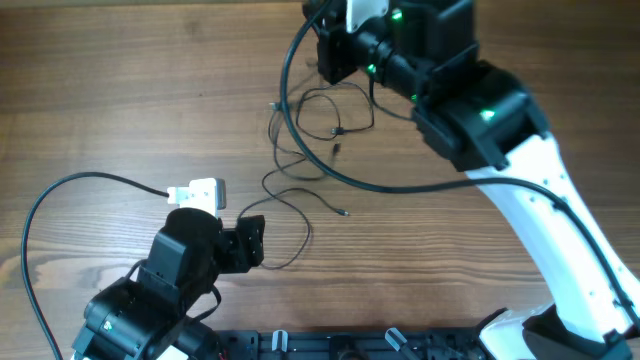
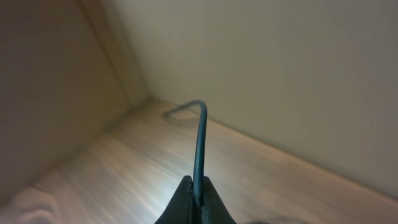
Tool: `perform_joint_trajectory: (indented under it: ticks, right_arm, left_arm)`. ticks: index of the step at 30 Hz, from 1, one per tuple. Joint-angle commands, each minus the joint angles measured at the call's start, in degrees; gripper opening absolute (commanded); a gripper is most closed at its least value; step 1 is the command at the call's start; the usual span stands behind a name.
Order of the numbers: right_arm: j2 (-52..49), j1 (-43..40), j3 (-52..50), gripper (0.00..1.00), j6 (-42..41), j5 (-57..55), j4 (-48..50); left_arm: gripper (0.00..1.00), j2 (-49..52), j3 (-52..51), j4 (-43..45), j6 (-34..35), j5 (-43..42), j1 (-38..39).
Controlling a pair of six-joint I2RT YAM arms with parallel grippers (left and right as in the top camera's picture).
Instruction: Untangle cables
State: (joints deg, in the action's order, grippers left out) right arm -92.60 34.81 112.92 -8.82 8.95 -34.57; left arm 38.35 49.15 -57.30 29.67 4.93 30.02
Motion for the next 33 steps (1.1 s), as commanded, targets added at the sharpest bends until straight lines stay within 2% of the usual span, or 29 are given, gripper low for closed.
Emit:
perform_joint_trajectory:
  ticks: [1, 3, 7, 10, 12, 14, 16, 21, 26, 29, 33]
  right_arm:
    - [4.0, 0.0, 3.8, 0.04, -1.7, 4.6, -0.5]
    - [6.2, 0.0, 3.8, 0.04, -0.3, 0.7, -2.4]
    - [11.9, 0.0, 3.8, 0.04, 10.2, -24.9, -6.6]
    - [17.8, 0.0, 3.8, 0.04, 17.5, -39.9, -6.4]
    - [20.0, -1.0, 3.8, 0.04, 19.4, -48.0, -5.8]
    - [21.0, -5.2, 3.8, 0.04, 19.3, -51.3, -6.7]
    - [20.8, -11.4, 3.7, 0.04, 18.8, -47.8, -9.4]
    - [18.5, -27.4, 0.0, 0.04, -1.4, -47.0, -10.5]
    - [13.0, -44.6, -2.4, 0.04, -14.8, -46.9, -13.0]
    - [8.3, -52.4, -2.8, 0.04, -20.0, -46.4, -12.2]
    - [1.5, -60.9, -2.8, 0.04, -21.2, -41.1, -8.5]
  left_arm:
    - [0.75, -0.2, 0.4, 0.0, 0.8, 1.1, 0.1]
    - [0.75, -0.2, 0.4, -0.1, 0.8, 1.1, 0.1]
    - [0.75, -0.2, 0.4, -1.5, 0.8, 0.9, 0.1]
    - [0.75, -0.2, 0.4, -1.7, 0.8, 0.9, 0.1]
    - [0.75, -0.2, 0.4, -1.6, 0.7, 0.9, 0.1]
    - [0.75, -0.2, 0.4, -1.2, 0.8, 0.9, 0.1]
    - [0.75, -0.2, 0.4, -1.2, 0.7, 0.9, 0.1]
    - [0.75, -0.2, 0.4, -1.2, 0.8, 0.9, 0.1]
    - [0.78, -0.2, 0.4, -1.3, 0.7, 0.9, 0.1]
    - [0.8, -0.2, 0.4, -1.7, 0.7, 0.9, 0.1]
    - [0.8, -0.2, 0.4, -3.3, 0.8, 0.7, 0.1]
